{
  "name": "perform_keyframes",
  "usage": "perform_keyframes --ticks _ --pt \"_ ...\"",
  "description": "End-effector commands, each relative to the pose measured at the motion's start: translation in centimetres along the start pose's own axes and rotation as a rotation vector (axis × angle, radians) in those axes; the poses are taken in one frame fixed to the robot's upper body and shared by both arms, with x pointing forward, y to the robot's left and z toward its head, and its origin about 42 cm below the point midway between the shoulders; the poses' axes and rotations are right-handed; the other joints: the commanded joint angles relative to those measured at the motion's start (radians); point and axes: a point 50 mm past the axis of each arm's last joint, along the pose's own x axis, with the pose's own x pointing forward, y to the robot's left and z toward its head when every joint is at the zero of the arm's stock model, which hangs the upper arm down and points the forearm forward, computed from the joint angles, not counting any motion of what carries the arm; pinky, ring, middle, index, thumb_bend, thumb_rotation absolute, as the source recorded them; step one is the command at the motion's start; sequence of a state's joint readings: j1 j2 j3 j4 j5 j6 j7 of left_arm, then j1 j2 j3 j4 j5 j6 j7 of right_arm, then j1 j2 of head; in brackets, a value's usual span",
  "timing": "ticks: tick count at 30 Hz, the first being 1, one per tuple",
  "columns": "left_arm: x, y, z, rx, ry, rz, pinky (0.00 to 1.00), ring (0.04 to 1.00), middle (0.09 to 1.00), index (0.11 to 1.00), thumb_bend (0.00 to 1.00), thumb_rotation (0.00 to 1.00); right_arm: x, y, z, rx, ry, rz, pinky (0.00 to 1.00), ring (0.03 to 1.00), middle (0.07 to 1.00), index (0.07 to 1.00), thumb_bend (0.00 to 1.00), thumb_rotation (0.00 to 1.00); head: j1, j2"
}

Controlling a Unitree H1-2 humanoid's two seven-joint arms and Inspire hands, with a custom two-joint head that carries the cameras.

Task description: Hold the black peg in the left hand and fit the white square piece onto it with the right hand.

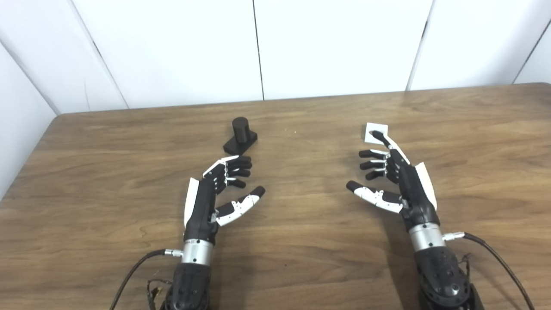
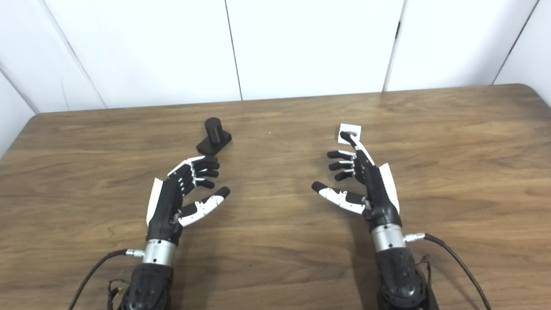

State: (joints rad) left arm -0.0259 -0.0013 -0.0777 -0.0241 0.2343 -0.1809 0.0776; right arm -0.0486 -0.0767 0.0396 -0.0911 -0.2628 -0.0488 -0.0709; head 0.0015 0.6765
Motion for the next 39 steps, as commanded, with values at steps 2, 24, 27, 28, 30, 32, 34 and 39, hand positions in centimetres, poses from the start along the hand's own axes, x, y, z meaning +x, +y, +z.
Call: perform_keyframes --ticks 2,24,27,28,30,32,34,39 --pt "-0.5 0.7 -1.5 0.058 0.025 -0.006 0.56 0.658 0.686 0.66 0.58 0.06 1.1 -0.1 1.2 0.015 -0.067 -0.017 0.53 0.635 0.712 0.88 0.58 0.13 0.0 0.0" --pt "-0.3 -0.7 -1.8 0.047 0.028 -0.014 0.55 0.65 0.69 0.669 0.58 0.07 1.1 -1.2 0.4 0.033 -0.075 -0.035 0.53 0.631 0.704 0.869 0.58 0.11 0.216 -0.028" --pt "-0.2 -1.4 -2.0 0.049 0.03 -0.018 0.55 0.647 0.686 0.667 0.58 0.07 1.1 -1.7 0.0 0.028 -0.075 -0.032 0.51 0.626 0.707 0.867 0.58 0.1 0.256 -0.039" --pt "-0.2 -1.5 -2.0 0.05 0.032 -0.018 0.55 0.648 0.684 0.666 0.58 0.07 1.1 -1.7 -0.1 0.03 -0.072 -0.032 0.51 0.622 0.709 0.866 0.57 0.09 0.256 -0.039" --pt "-0.2 -1.6 -2.1 0.048 0.038 -0.018 0.54 0.647 0.678 0.664 0.59 0.09 1.1 -1.8 -0.1 0.038 -0.069 -0.03 0.51 0.631 0.715 0.869 0.57 0.07 0.26 -0.043" --pt "-0.2 -1.6 -2.1 0.046 0.043 -0.018 0.54 0.647 0.677 0.665 0.59 0.1 1.1 -1.8 -0.2 0.038 -0.071 -0.03 0.51 0.634 0.715 0.867 0.57 0.06 0.259 -0.042" --pt "-0.1 -1.6 -2.1 0.048 0.039 -0.014 0.54 0.646 0.679 0.665 0.59 0.09 1.1 -1.8 -0.2 0.037 -0.069 -0.033 0.51 0.633 0.713 0.861 0.57 0.05 0.263 -0.043" --pt "0.1 -1.4 -1.9 0.068 0.031 -0.008 0.56 0.656 0.691 0.663 0.59 0.09 1.1 -1.7 -0.2 0.043 -0.071 -0.036 0.5 0.624 0.704 0.853 0.58 0.05 0.268 -0.046"
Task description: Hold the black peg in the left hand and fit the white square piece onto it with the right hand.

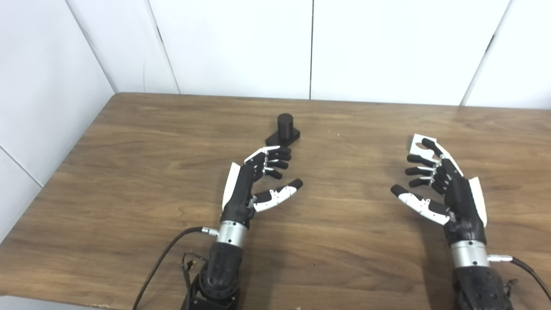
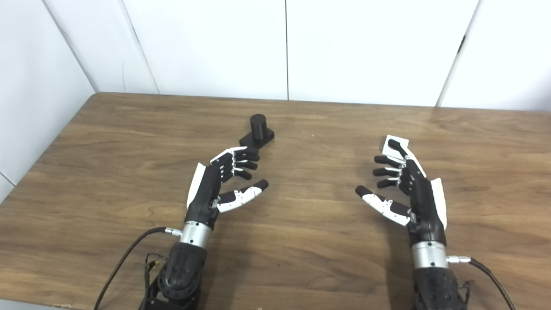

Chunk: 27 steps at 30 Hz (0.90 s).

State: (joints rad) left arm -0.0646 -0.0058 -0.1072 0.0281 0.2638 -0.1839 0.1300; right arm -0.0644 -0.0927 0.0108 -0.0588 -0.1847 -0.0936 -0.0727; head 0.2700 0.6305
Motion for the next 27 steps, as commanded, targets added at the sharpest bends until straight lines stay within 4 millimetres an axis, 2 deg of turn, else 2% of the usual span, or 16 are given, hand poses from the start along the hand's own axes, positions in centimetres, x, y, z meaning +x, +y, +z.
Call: perform_keyframes --ticks 1,6,8,18,27 --pt "-1.0 -0.3 -1.6 0.051 0.03 -0.015 0.56 0.657 0.691 0.662 0.59 0.09 0.7 -0.6 0.3 -0.015 -0.053 -0.007 0.5 0.62 0.703 0.852 0.58 0.05 -0.001 -0.001" --pt "-0.7 -0.2 -1.5 0.059 0.02 -0.011 0.53 0.646 0.685 0.662 0.59 0.08 0.7 -0.7 0.3 -0.009 -0.048 -0.008 0.51 0.625 0.71 0.851 0.59 0.01 -0.003 -0.006" --pt "-0.4 -0.1 -1.3 0.073 0.017 -0.009 0.53 0.645 0.69 0.664 0.59 0.11 0.8 -0.8 0.3 -0.015 -0.053 -0.006 0.51 0.626 0.709 0.853 0.58 0.02 -0.003 -0.007" --pt "1.4 0.9 1.1 0.144 0.059 0.076 0.49 0.613 0.674 0.645 0.59 0.14 1.3 -1.2 0.4 -0.032 -0.067 -0.005 0.49 0.609 0.696 0.855 0.57 0.04 -0.004 -0.013" --pt "4.1 2.1 2.7 0.263 0.082 0.085 0.62 0.684 0.704 0.674 0.65 0.24 1.9 -1.3 0.4 -0.044 -0.079 0.0 0.49 0.609 0.701 0.852 0.57 0.06 -0.005 -0.022"
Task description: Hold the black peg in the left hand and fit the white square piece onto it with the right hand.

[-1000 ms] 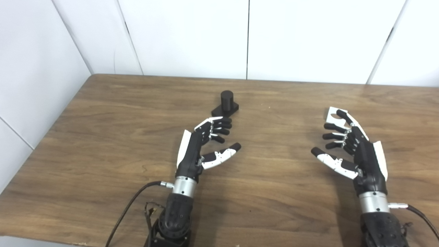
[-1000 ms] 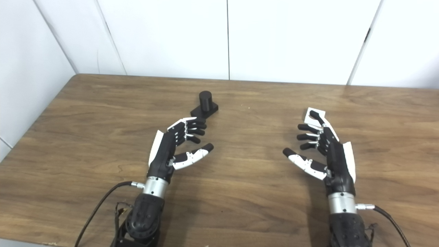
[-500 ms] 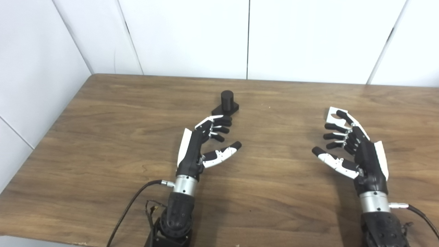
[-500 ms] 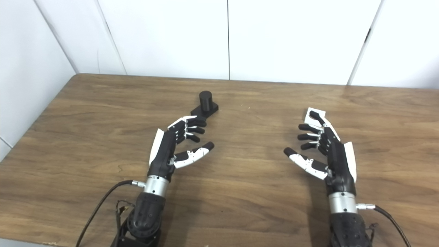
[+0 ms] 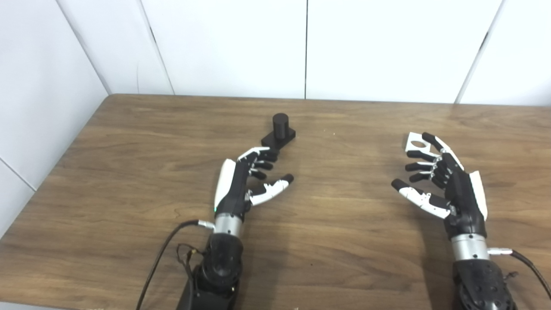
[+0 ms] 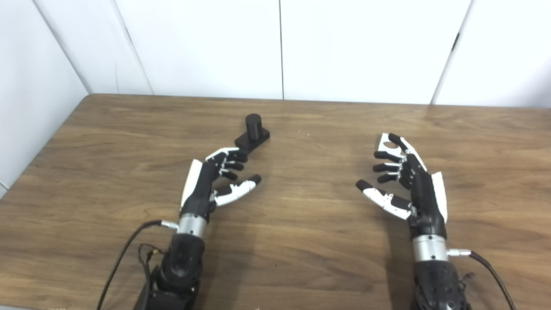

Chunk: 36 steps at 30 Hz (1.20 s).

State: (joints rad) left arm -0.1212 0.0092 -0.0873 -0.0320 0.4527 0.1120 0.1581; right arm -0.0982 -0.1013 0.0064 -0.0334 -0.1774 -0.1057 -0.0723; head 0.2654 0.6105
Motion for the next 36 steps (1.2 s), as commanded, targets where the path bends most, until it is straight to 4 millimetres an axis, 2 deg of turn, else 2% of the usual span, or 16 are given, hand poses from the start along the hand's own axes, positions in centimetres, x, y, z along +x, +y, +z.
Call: perform_keyframes --ticks 1,11,22,28,32,36 --pt "1.8 0.9 2.2 0.031 -0.073 0.03 0.62 0.691 0.71 0.678 0.65 0.24 0.8 -1.1 0.2 -0.045 -0.059 0.0 0.49 0.613 0.702 0.854 0.57 0.06 0.0 -0.003" --pt "3.7 1.6 3.3 0.18 -0.133 0.064 0.58 0.702 0.737 0.676 0.68 0.28 0.8 -1.2 0.3 -0.048 -0.061 -0.002 0.5 0.614 0.705 0.854 0.56 0.04 -0.005 -0.011" --pt "5.7 1.6 4.0 0.408 -0.165 0.122 0.59 0.75 0.779 0.691 0.69 0.33 0.7 -1.1 0.3 -0.055 -0.067 0.001 0.5 0.621 0.707 0.853 0.55 0.03 -0.011 -0.014" --pt "7.1 1.8 4.8 0.544 -0.197 0.137 0.65 0.795 0.81 0.695 0.72 0.39 0.6 -1.2 0.3 -0.062 -0.066 -0.003 0.5 0.616 0.71 0.856 0.55 0.04 -0.013 -0.015" --pt "7.9 1.9 5.1 0.582 -0.2 0.14 0.68 0.797 0.817 0.694 0.73 0.39 0.5 -1.2 0.3 -0.061 -0.067 -0.005 0.5 0.619 0.709 0.856 0.55 0.06 -0.02 -0.015" --pt "8.8 1.9 5.3 0.621 -0.195 0.135 0.76 0.808 0.821 0.696 0.73 0.39 0.4 -1.3 0.4 -0.062 -0.068 -0.009 0.51 0.621 0.703 0.853 0.56 0.06 -0.023 -0.014"
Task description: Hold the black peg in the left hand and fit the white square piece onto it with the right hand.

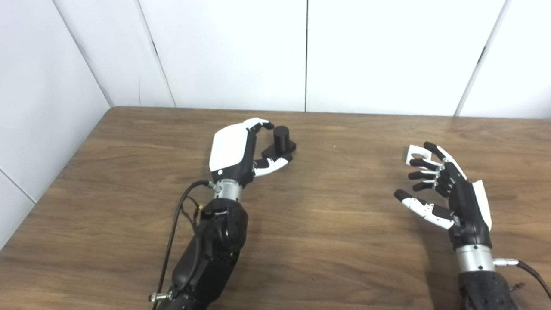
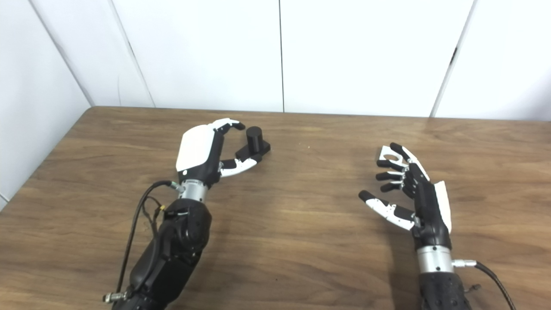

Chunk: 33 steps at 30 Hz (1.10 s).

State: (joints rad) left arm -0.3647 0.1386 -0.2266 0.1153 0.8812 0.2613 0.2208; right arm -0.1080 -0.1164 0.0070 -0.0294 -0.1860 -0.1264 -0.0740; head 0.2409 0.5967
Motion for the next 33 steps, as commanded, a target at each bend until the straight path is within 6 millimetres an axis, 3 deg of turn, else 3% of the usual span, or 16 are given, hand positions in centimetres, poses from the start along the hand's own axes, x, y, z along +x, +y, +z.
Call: perform_keyframes --ticks 1,25,33 --pt "2.0 1.8 0.9 0.04 -0.036 0.069 0.77 0.81 0.822 0.697 0.73 0.38 0.0 -0.9 0.3 -0.041 -0.039 -0.013 0.51 0.622 0.702 0.853 0.56 0.06 0.0 0.0" --pt "3.4 1.1 0.1 0.142 0.052 0.091 0.75 0.827 0.845 0.682 0.75 0.43 -0.4 -1.0 0.2 -0.041 -0.024 -0.013 0.5 0.61 0.706 0.852 0.56 0.07 -0.005 0.009" --pt "4.2 0.0 -0.3 0.143 0.085 0.028 0.78 0.832 0.851 0.691 0.76 0.48 -0.3 -1.1 0.0 -0.037 -0.014 -0.012 0.5 0.613 0.708 0.851 0.55 0.08 -0.008 0.007"
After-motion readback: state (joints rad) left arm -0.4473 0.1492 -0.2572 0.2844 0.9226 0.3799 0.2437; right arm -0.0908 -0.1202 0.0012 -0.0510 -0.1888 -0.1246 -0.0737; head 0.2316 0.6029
